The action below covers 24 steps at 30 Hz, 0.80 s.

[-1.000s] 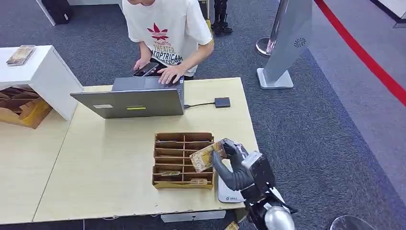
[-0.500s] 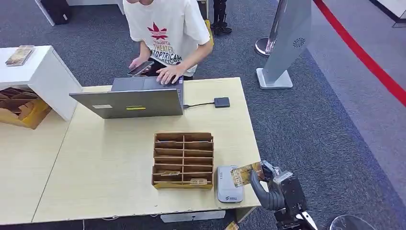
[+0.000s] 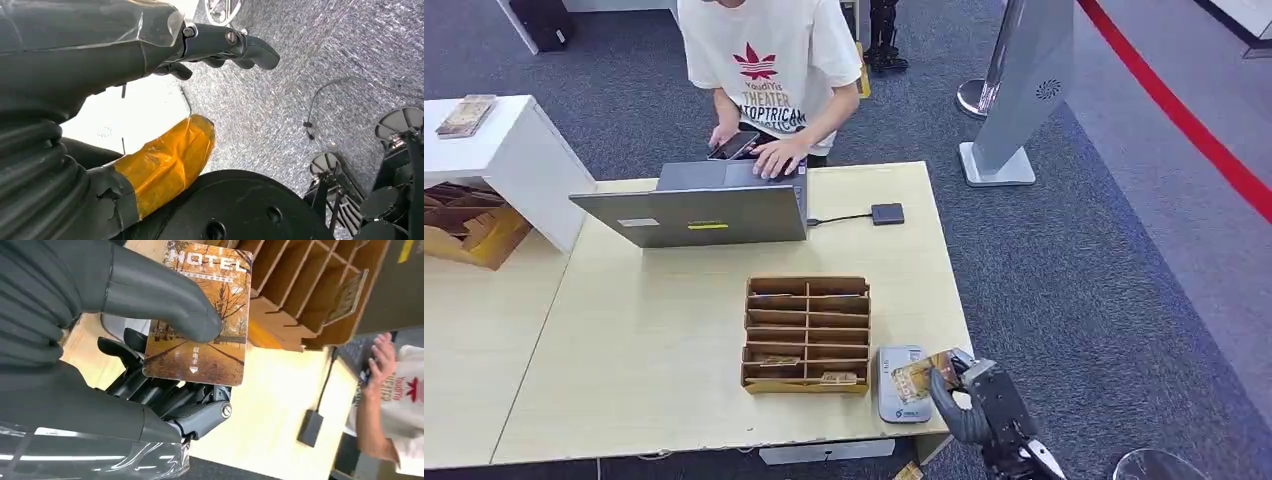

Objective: Pass the card to the sensor for recognition and then transmit it.

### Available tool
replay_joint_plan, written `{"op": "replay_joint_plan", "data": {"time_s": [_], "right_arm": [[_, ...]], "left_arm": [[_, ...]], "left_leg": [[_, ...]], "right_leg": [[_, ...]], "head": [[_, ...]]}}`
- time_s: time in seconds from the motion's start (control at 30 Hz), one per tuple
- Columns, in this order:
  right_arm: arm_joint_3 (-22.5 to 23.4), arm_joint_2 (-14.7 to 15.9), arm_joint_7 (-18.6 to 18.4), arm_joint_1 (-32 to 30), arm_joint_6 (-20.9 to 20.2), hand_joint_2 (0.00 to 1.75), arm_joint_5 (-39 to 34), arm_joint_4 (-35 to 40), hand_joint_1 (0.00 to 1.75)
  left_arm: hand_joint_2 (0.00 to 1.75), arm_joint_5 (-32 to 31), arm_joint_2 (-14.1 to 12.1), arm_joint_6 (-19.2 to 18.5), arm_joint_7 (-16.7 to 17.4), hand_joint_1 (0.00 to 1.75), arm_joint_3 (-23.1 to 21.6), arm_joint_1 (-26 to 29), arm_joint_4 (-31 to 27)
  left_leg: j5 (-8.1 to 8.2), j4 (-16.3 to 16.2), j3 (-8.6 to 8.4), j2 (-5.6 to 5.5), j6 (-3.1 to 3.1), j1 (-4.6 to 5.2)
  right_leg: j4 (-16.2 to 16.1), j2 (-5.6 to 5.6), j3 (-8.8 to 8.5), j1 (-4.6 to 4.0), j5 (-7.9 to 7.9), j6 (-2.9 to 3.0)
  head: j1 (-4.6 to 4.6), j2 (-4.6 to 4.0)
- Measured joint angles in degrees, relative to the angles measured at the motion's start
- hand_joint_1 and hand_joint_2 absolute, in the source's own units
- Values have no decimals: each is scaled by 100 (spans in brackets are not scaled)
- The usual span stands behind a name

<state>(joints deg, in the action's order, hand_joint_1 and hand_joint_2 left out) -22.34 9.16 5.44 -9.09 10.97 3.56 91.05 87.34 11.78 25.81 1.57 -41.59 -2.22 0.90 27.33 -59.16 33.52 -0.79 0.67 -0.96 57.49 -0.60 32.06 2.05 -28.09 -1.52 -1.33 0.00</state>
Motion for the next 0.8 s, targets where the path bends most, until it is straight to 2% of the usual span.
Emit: {"op": "replay_joint_plan", "data": {"time_s": [0.33, 0.8], "right_arm": [[-148, -35, -107, 329, 85, 175, 74, -589, 175], [-164, -173, -260, 555, -35, 175, 398, -1003, 175]], "left_arm": [[175, 0, 0, -4, 11, 0, 4, 0, 2], [175, 0, -2, -15, 50, 0, 33, -1, 0]], "left_leg": [[0, 0, 0, -1, 0, 0], [0, 0, 0, -1, 0, 0]], "right_leg": [[0, 0, 0, 0, 0, 0], [0, 1, 0, 0, 0, 0]], "head": [[-2, 0], [0, 0]]}}
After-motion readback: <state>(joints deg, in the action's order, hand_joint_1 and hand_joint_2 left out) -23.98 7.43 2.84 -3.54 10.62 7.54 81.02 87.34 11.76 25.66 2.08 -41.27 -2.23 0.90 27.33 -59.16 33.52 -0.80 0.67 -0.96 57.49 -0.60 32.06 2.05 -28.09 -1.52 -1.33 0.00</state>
